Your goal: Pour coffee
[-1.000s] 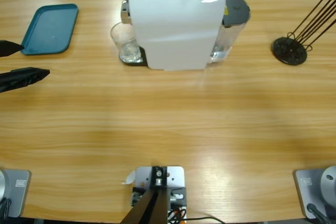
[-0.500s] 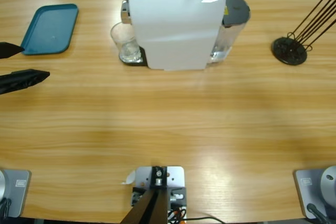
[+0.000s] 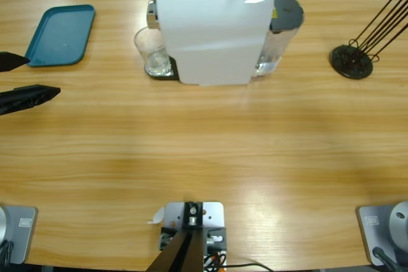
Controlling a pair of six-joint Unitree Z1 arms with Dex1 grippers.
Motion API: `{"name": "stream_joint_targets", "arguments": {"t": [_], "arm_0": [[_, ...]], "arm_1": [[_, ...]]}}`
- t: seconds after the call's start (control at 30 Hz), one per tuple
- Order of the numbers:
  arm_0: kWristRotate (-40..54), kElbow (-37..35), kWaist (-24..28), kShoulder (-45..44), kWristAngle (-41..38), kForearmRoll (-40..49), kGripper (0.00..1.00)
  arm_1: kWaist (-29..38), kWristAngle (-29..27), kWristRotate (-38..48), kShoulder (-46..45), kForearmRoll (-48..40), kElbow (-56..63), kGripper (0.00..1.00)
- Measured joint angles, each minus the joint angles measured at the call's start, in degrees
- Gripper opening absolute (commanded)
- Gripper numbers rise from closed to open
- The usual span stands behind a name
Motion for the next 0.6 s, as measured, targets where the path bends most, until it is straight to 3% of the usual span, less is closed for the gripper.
{"name": "stream_joint_targets", "arguments": {"t": [0.6], "arm_0": [[0.0, -1.15, -0.11, 0.13, 0.0, 0.02, 0.993]], "arm_1": [[0.29, 0.01, 0.0, -11.13, -1.59, 15.42, 1.0]]}}
